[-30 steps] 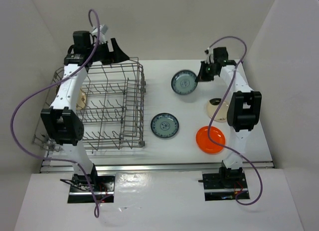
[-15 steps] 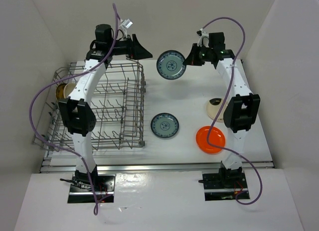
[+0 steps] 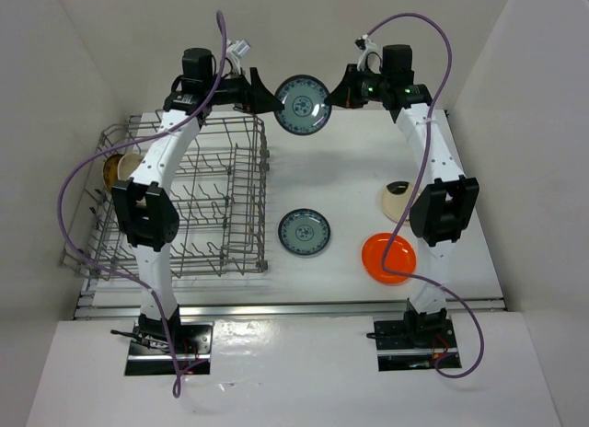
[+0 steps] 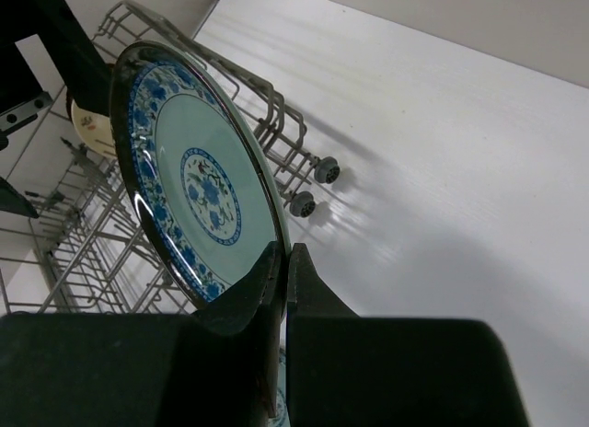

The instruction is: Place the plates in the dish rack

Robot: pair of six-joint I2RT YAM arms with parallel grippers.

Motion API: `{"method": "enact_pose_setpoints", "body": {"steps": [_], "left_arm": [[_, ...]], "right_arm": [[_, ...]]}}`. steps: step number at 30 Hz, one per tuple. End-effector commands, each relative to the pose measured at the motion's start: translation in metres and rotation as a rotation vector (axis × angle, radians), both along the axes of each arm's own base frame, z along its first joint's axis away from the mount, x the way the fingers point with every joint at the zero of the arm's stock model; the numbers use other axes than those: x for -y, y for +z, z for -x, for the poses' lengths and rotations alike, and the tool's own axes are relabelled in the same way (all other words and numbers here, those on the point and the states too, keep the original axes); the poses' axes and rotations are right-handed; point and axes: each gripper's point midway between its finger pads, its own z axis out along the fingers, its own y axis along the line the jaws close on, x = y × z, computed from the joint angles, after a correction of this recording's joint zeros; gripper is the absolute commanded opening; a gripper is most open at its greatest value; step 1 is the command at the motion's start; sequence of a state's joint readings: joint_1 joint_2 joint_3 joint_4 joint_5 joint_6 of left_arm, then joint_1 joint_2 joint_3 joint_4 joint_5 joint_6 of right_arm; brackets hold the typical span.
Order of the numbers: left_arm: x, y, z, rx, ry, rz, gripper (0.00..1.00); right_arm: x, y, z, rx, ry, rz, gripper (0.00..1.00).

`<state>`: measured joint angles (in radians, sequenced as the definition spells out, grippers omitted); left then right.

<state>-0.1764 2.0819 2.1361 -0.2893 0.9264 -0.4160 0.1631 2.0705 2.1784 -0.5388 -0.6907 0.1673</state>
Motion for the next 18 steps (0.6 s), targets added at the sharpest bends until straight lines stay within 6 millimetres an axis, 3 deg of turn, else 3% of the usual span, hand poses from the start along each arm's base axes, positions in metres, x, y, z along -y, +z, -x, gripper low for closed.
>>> {"method": "enact_pose_setpoints", "body": {"steps": [1,6,10,18], "left_arm": [[0.001,0.006,-0.006,0.07,-0.002,-0.012,0.93],[0.005,-0.005,-0.007,0.038,-0.028,0.004,0.81],[0.003,-0.012,-0.009,0.04,-0.021,-0.016,0.58],[0.006,-0.023,-0.011,0.015,-0.01,-0.031,0.44]], "right_arm": [[-0.009,0.056,0.015,0.131,0.049,-0.046,0.0],[-0.019,0.065,0.021,0.16,0.077,-0.056,0.0],[-0.025,0.069,0.026,0.168,0.104,-0.064,0.0],[-0.036,0.071,0.027,0.163,0.158,-0.086,0.0]]}}
